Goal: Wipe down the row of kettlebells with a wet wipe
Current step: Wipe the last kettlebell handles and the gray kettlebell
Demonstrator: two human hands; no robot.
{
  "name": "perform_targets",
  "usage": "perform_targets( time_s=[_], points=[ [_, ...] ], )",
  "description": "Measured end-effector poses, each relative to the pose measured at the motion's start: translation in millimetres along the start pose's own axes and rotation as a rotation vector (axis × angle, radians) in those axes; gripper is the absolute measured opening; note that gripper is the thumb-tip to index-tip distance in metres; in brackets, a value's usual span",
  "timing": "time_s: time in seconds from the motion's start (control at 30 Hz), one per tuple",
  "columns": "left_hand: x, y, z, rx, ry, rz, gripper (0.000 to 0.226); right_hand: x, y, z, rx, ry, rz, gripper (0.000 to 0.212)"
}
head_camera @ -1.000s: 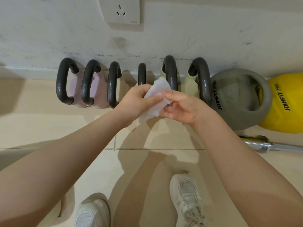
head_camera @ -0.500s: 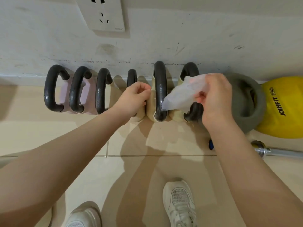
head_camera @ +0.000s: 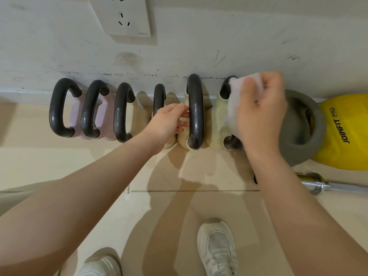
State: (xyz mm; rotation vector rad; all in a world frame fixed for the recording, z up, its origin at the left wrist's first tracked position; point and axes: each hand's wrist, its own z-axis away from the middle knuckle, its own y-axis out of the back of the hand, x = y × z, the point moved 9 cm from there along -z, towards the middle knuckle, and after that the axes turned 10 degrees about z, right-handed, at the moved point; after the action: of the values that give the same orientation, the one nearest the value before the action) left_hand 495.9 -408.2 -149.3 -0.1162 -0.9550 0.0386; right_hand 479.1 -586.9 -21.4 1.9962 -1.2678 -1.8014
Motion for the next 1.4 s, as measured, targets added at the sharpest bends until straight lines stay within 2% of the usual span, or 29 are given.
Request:
perform_targets(
  time_s=[0.1, 0.17, 0.23, 0.3, 0.37, 0.4, 0.43, 0.5, 0.6, 0.8, 1.0, 1.1, 1.17, 1.4],
  points=[
    [1, 0, 1, 0.011, 0.001, -0.001, 0.034, 0, -58, 25, -0.302, 0.072, 0.071, 0.018],
    [1, 1, 1, -0.001, 0.001, -0.004, 0.035, 2, -88, 46, -0.499, 0.108, 0.025, 0.026],
    [1, 2, 2, -0.008, 0.000, -0.028, 0.035, 2, -97, 56, -0.592, 0.117, -0.037, 0.040],
    [0, 3, 1, -0.002, -0.002, -0.002, 0.034, 3, -95, 55, -0.555, 0.121, -0.053, 0.042],
    [-1, 2, 0, 0.006, 0.006, 0.032, 0.034, 15, -86, 47, -0.401, 0.079, 0.009, 0.026],
    [-2, 2, -1, 0.014, 0.010, 0.040, 0.035, 26, -83, 44, -0.334, 0.016, 0.043, 0.019],
    [-2, 3, -2, 0.022, 0.011, 0.043, 0.036, 37, -83, 45, -0.305, -0.079, 0.043, 0.024],
    [-3, 3, -4, 0.031, 0.014, 0.034, 0.037, 59, -100, 54, -0.403, -0.296, -0.033, 0.045],
    [-2, 4, -7, 0.029, 0.009, 0.017, 0.036, 70, -130, 69, -0.553, -0.475, -0.119, 0.033],
    [0, 8, -10, 0.072, -0.013, -0.002, 0.041, 62, -151, 29, -0.591, -0.640, -0.162, 0.041],
    [2, 9, -17, 0.085, -0.012, 0.058, 0.037, 73, -155, 45, -0.698, -0.534, -0.025, 0.045],
    [1, 7, -18, 0.065, -0.010, 0.052, 0.035, 77, -163, 31, -0.733, -0.632, -0.050, 0.053],
    [1, 5, -18, 0.053, -0.015, 0.063, 0.036, 73, -170, 18, -0.691, -0.665, -0.107, 0.058],
    [-1, 8, -17, 0.089, 0.004, 0.024, 0.038, 71, -138, 70, -0.698, -0.369, -0.149, 0.033]
  ],
)
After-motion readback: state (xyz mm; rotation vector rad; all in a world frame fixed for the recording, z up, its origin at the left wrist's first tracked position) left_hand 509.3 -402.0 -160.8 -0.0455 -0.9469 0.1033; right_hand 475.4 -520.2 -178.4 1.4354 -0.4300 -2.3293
